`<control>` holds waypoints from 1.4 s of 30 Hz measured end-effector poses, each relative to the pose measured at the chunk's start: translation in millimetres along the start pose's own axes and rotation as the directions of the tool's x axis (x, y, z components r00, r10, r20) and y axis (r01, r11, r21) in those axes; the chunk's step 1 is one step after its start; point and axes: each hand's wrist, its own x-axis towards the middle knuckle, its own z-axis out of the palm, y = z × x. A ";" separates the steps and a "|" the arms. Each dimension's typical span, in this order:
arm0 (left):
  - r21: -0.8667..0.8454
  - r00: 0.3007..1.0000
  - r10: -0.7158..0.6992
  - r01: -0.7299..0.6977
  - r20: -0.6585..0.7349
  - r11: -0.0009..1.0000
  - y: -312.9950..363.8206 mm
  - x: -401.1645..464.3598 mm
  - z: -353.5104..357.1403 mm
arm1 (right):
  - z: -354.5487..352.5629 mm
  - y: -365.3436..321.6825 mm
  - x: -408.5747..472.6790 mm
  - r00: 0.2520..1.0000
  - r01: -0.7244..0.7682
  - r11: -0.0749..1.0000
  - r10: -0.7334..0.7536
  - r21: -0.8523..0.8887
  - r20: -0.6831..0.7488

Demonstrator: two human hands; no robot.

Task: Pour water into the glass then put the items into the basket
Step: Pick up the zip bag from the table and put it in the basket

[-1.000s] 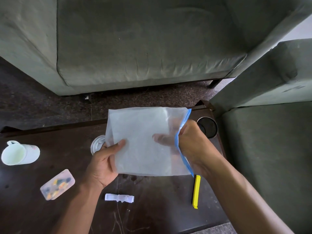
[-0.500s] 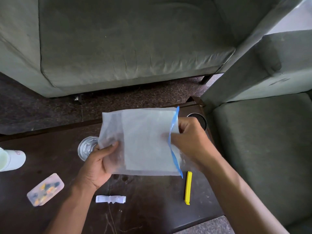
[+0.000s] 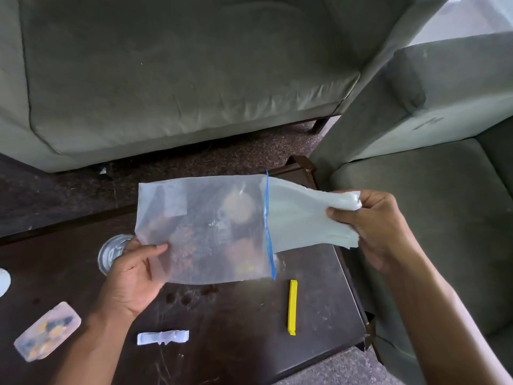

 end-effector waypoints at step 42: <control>0.015 0.999 -0.011 0.011 -0.037 1.000 -26.8 8.4 5.1 | 55.5 39.8 69.0 0.909 0.150 0.399 -0.416 -0.905 -0.033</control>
